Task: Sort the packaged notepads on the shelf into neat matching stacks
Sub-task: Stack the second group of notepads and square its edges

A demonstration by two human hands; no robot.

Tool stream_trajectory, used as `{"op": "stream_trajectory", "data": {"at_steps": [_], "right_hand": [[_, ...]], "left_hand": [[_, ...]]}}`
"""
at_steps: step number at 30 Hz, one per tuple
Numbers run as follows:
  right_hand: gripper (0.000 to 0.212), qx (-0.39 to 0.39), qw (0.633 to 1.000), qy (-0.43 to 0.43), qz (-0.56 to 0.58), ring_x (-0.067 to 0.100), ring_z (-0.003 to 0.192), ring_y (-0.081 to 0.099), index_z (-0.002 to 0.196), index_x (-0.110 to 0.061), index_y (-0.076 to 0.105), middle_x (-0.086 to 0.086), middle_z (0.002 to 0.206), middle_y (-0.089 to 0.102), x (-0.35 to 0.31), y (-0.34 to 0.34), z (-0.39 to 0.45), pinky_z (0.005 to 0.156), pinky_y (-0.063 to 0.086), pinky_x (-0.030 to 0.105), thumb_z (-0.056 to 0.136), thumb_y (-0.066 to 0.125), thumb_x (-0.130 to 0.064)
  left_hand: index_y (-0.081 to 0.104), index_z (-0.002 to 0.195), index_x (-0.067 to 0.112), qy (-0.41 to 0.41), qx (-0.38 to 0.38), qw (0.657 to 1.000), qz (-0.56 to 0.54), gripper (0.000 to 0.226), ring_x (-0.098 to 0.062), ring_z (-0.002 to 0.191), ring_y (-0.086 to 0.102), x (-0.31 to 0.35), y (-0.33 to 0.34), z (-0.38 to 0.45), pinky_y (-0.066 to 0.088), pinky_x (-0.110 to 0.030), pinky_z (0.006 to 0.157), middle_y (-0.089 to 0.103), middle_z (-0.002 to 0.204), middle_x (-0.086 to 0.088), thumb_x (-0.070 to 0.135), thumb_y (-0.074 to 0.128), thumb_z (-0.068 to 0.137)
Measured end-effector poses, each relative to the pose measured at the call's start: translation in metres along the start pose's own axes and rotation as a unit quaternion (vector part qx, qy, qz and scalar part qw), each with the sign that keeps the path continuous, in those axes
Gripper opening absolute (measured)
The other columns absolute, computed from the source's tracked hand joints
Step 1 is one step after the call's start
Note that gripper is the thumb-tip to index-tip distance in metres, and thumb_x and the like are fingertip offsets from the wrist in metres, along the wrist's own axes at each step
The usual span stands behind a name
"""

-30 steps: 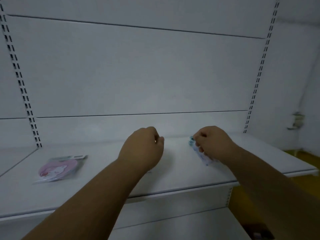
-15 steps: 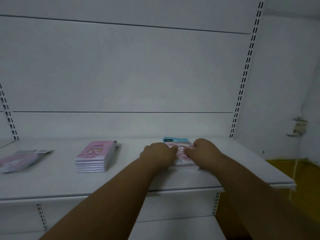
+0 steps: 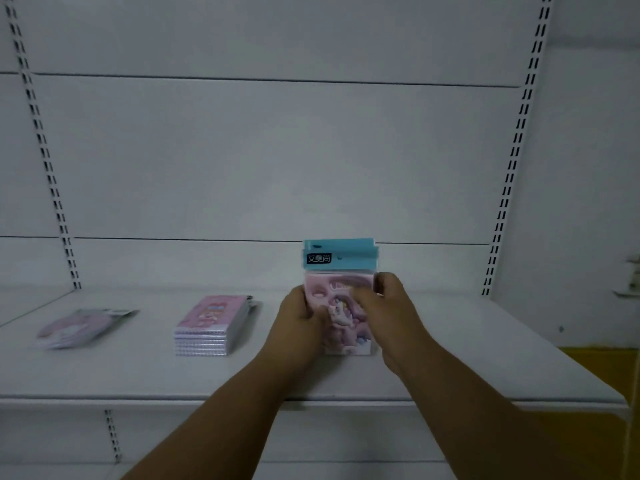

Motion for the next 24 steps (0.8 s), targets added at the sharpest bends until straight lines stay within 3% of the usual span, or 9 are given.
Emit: {"op": "stream_trajectory", "data": {"at_steps": [2,4,7,10,12,14,16,20,24], "right_hand": [[0.029,-0.018,0.997,0.038,0.072,0.023,0.084,0.074,0.110,-0.024,0.050,0.005,0.106,0.069,0.004,0.012,-0.005,0.067,0.063,0.040,0.087,0.068,-0.026],[0.033,-0.020,0.994,0.051,0.090,0.025,0.087,0.073,0.115,-0.024,0.050,0.005,0.109,0.068,0.008,0.017,-0.006,0.067,0.062,0.041,0.087,0.068,-0.025],[0.030,-0.022,0.993,0.060,0.102,0.024,0.081,0.075,0.116,-0.023,0.052,0.005,0.104,0.071,0.010,0.017,-0.008,0.066,0.062,0.040,0.089,0.066,-0.021],[0.034,-0.069,0.996,0.050,0.021,0.022,0.090,0.074,0.125,-0.026,0.048,0.006,0.114,0.069,0.012,0.009,-0.007,0.080,0.061,0.042,0.093,0.060,-0.018],[0.039,-0.138,0.988,0.018,-0.068,0.015,0.097,0.072,0.128,-0.030,0.043,-0.001,0.120,0.067,0.011,-0.003,-0.009,0.085,0.060,0.036,0.095,0.059,-0.019],[0.044,-0.193,0.970,0.007,-0.148,0.012,0.106,0.069,0.130,-0.034,0.042,-0.007,0.123,0.067,0.013,-0.015,-0.011,0.093,0.056,0.039,0.092,0.063,-0.024],[0.046,-0.199,0.963,0.005,-0.181,0.011,0.111,0.067,0.129,-0.034,0.045,-0.009,0.124,0.067,0.018,-0.023,-0.011,0.099,0.052,0.044,0.090,0.066,-0.025],[0.039,-0.185,0.966,-0.023,-0.182,0.011,0.110,0.067,0.125,-0.030,0.052,-0.008,0.121,0.069,0.025,-0.024,-0.005,0.100,0.051,0.046,0.090,0.066,-0.022],[0.037,-0.177,0.950,-0.058,-0.251,0.006,0.104,0.066,0.125,-0.028,0.055,-0.009,0.118,0.070,0.025,-0.028,-0.003,0.092,0.055,0.033,0.090,0.066,-0.027]], "left_hand": [[0.046,0.122,0.026,-0.012,-0.016,0.999,-0.026,0.024,-0.004,0.088,0.066,-0.001,-0.001,-0.003,0.056,-0.011,0.064,0.064,0.114,0.007,0.038,0.044,0.100],[0.041,0.127,0.024,-0.045,-0.032,0.997,-0.054,0.032,-0.007,0.090,0.065,-0.001,-0.002,-0.001,0.055,-0.011,0.060,0.060,0.118,0.006,0.042,0.038,0.101],[0.040,0.129,0.021,-0.062,-0.063,0.994,-0.062,0.034,-0.014,0.100,0.065,-0.001,-0.004,0.001,0.057,-0.020,0.075,0.060,0.124,0.000,0.040,0.042,0.100],[0.045,0.124,0.022,-0.035,-0.108,0.993,-0.042,0.026,-0.018,0.109,0.064,-0.007,-0.010,0.003,0.055,-0.032,0.093,0.062,0.125,-0.003,0.028,0.051,0.099],[0.045,0.126,0.022,0.009,-0.153,0.987,0.044,0.027,-0.011,0.107,0.064,-0.012,-0.015,0.003,0.055,-0.018,0.085,0.062,0.126,0.001,0.024,0.050,0.100],[0.044,0.127,0.022,0.030,-0.164,0.975,0.149,0.027,-0.003,0.103,0.060,-0.016,-0.023,0.003,0.046,-0.005,0.070,0.059,0.128,0.007,0.023,0.049,0.100],[0.044,0.128,0.023,0.031,-0.151,0.967,0.202,0.029,-0.003,0.102,0.056,-0.017,-0.030,0.006,0.039,-0.004,0.070,0.059,0.130,0.006,0.021,0.048,0.100],[0.047,0.126,0.025,0.012,-0.133,0.965,0.227,0.028,-0.005,0.100,0.056,-0.016,-0.032,0.006,0.041,-0.015,0.075,0.062,0.129,0.006,0.023,0.050,0.098],[0.048,0.126,0.026,0.009,-0.126,0.962,0.242,0.031,-0.007,0.105,0.060,-0.019,-0.032,0.006,0.045,-0.021,0.081,0.064,0.127,0.007,0.028,0.055,0.096]]}}
Point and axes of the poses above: each hand's wrist, its own z-axis towards the middle knuckle, its own y-axis out of the palm, x = y × z, the point moved 3 cm from there along z, towards the middle knuckle
